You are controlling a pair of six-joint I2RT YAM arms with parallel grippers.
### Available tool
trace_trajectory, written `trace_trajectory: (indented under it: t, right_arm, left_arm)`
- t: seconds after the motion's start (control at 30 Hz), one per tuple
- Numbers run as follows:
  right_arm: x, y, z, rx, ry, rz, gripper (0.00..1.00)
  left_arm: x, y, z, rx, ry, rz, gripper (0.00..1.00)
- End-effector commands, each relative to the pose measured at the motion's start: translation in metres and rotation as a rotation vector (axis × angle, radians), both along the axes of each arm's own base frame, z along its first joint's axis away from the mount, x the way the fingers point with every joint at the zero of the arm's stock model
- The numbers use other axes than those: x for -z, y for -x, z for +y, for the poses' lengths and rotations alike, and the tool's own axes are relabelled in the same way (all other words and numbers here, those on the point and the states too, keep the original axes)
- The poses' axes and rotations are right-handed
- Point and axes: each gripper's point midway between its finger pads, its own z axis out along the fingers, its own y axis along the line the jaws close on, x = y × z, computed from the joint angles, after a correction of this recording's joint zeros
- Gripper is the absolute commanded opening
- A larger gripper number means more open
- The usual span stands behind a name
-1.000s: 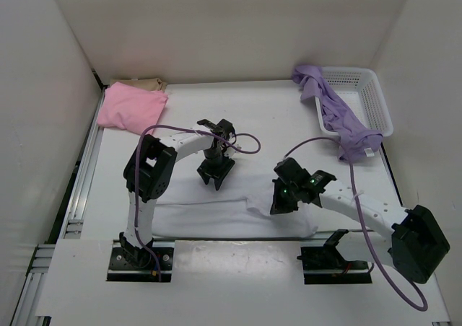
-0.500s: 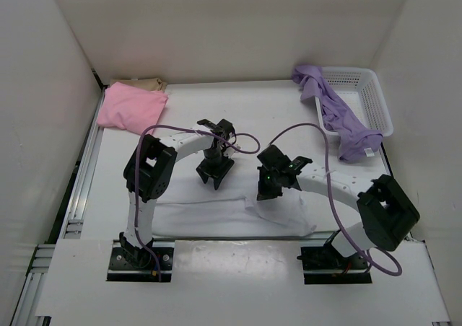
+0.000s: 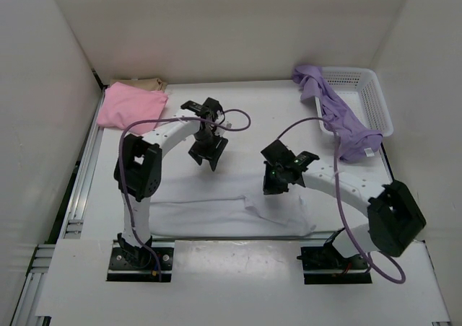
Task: Fold and stack the t-shirts
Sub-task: Rotate the tshirt 90 degrees
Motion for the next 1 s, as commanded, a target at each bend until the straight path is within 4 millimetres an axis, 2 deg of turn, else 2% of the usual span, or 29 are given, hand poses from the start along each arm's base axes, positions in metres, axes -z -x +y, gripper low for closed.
trace_trajectory:
  t: [0.0,0.03,0.07,0.1,0.13,0.2,0.23,0.33,0.4,0.43,0.5,0.53,0.6,0.63,0.73,0.77,0.8,0.83,0.87,0.9,0.93,0.97]
  right_arm:
    - [-0.016,0.013,-0.048,0.136,0.156,-0.005,0.00]
    - [-0.018,0.019,-0.057,0.201,0.157,0.007,0.03]
    - [-0.007,0.036,-0.074,0.225,0.212,0.054,0.04]
    - [-0.002,0.042,-0.079,0.248,0.214,0.065,0.04]
    - [0.000,0.048,-0.083,0.291,0.199,0.069,0.06]
    - [0.021,0.064,-0.100,0.336,0.233,0.111,0.07]
    - [0.026,0.065,-0.105,0.368,0.231,0.117,0.07]
    - [0.044,0.064,-0.108,0.427,0.184,0.131,0.07]
    - [0.054,0.062,-0.108,0.444,0.172,0.153,0.07]
    - [0.061,0.057,-0.112,0.477,0.179,0.164,0.07]
    - [0.070,0.056,-0.121,0.490,0.211,0.207,0.07]
    - [0.069,0.049,-0.118,0.492,0.198,0.209,0.07]
    - [0.074,0.040,-0.123,0.500,0.223,0.233,0.07]
    - [0.069,0.023,-0.120,0.505,0.216,0.200,0.07]
    - [0.069,-0.008,-0.129,0.518,0.268,0.189,0.06]
    - [0.054,-0.040,-0.118,0.517,0.230,0.136,0.06]
    - [0.058,-0.056,-0.120,0.520,0.252,0.141,0.05]
    - [0.053,-0.072,-0.116,0.493,0.262,0.122,0.05]
    - [0.026,-0.116,-0.106,0.504,0.223,0.049,0.05]
    - [0.035,-0.133,-0.105,0.500,0.254,0.069,0.05]
    - [0.028,-0.154,-0.100,0.479,0.260,0.045,0.05]
    - [-0.006,-0.198,-0.086,0.485,0.220,-0.041,0.05]
  left_arm:
    - [-0.029,-0.004,0.054,-0.085,-0.105,-0.079,0.69]
    - [-0.028,0.000,0.072,-0.112,-0.143,-0.083,0.69]
    - [-0.022,0.006,0.089,-0.136,-0.184,-0.067,0.69]
    - [-0.017,0.002,0.116,-0.193,-0.233,-0.091,0.69]
    - [0.001,0.021,0.137,-0.212,-0.293,-0.047,0.69]
    - [0.007,0.028,0.173,-0.261,-0.396,-0.090,0.69]
    - [0.022,0.038,0.193,-0.300,-0.437,-0.079,0.69]
    - [0.033,0.042,0.228,-0.395,-0.492,-0.083,0.69]
    - [0.034,0.038,0.238,-0.439,-0.491,-0.083,0.69]
    - [0.034,0.035,0.234,-0.458,-0.436,-0.075,0.69]
    - [0.019,0.022,0.238,-0.524,-0.362,-0.105,0.69]
    - [0.014,0.019,0.235,-0.541,-0.310,-0.105,0.69]
    - [0.002,0.006,0.245,-0.601,-0.266,-0.139,0.70]
    - [0.000,0.005,0.247,-0.617,-0.246,-0.133,0.74]
    - [0.001,0.005,0.262,-0.682,-0.219,-0.117,0.74]
    - [0.003,0.003,0.269,-0.706,-0.213,-0.110,0.74]
    - [0.003,0.003,0.269,-0.707,-0.213,-0.110,0.74]
    - [0.006,0.005,0.273,-0.719,-0.216,-0.095,0.74]
    - [0.010,0.005,0.273,-0.718,-0.219,-0.082,0.74]
    - [0.010,0.003,0.273,-0.719,-0.217,-0.091,0.74]
    - [0.014,0.004,0.273,-0.717,-0.219,-0.078,0.74]
    - [0.014,0.001,0.273,-0.717,-0.219,-0.078,0.74]
